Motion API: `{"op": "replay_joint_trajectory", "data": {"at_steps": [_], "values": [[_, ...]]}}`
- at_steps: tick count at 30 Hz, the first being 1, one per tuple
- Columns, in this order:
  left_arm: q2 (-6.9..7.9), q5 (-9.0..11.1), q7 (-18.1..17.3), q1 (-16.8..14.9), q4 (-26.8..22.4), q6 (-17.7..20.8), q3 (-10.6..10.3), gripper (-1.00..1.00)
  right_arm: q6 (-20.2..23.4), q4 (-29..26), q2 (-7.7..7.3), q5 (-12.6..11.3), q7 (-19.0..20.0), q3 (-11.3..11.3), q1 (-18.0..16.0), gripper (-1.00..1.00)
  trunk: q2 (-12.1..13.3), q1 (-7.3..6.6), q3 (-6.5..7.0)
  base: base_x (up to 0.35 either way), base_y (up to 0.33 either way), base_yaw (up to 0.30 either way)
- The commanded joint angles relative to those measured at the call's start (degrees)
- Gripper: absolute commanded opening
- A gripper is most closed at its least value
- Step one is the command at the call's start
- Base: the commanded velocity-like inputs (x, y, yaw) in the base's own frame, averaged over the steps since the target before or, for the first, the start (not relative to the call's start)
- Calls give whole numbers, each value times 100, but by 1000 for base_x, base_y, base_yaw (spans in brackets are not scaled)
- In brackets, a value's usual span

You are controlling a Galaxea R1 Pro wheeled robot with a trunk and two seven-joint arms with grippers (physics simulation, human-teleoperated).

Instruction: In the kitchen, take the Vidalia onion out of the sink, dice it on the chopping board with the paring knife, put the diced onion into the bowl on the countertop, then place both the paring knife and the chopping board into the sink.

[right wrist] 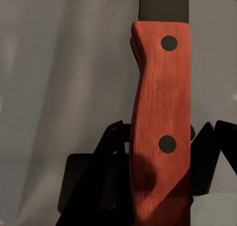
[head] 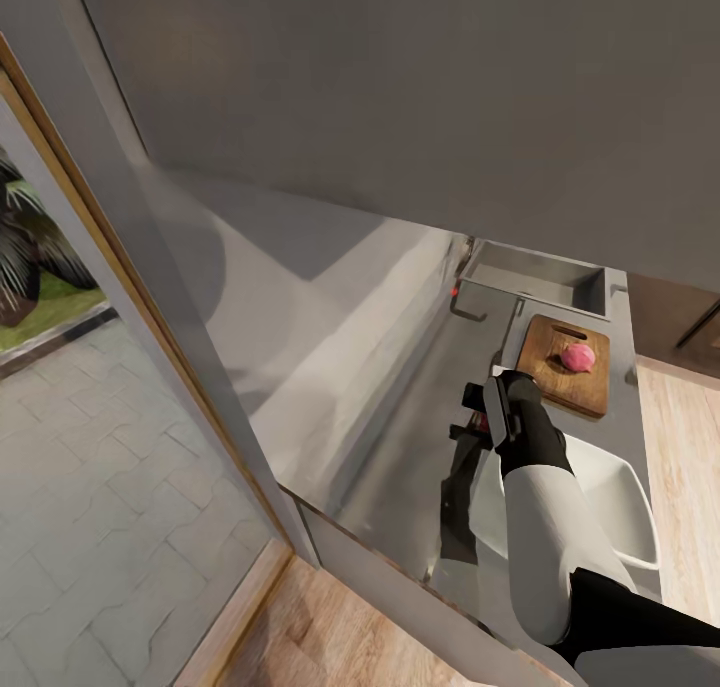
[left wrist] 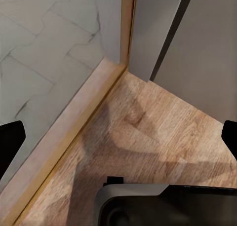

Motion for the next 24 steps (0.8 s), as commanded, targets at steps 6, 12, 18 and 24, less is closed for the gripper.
{"op": "replay_joint_trajectory", "data": {"at_steps": [6, 12, 18, 24], "values": [[10, 32, 46, -1, -11, -13, -34, 100, 18, 109, 7, -61, 22, -24, -4, -100, -8, 5, -8, 0, 0, 0], [10, 32, 46, -1, -9, -13, -34, 100, 13, 109, 7, -79, 29, -20, -4, -100, -8, 5, 35, 0, 0, 0], [10, 32, 46, -1, -14, -13, -33, 100, 13, 109, 7, -87, 31, -8, -4, -100, -8, 5, 88, 0, 0, 0], [10, 32, 46, -1, -18, -13, -28, 100, 8, 107, 7, -95, 39, 2, -4, -100, -8, 5, 143, 0, 0, 0]]}}
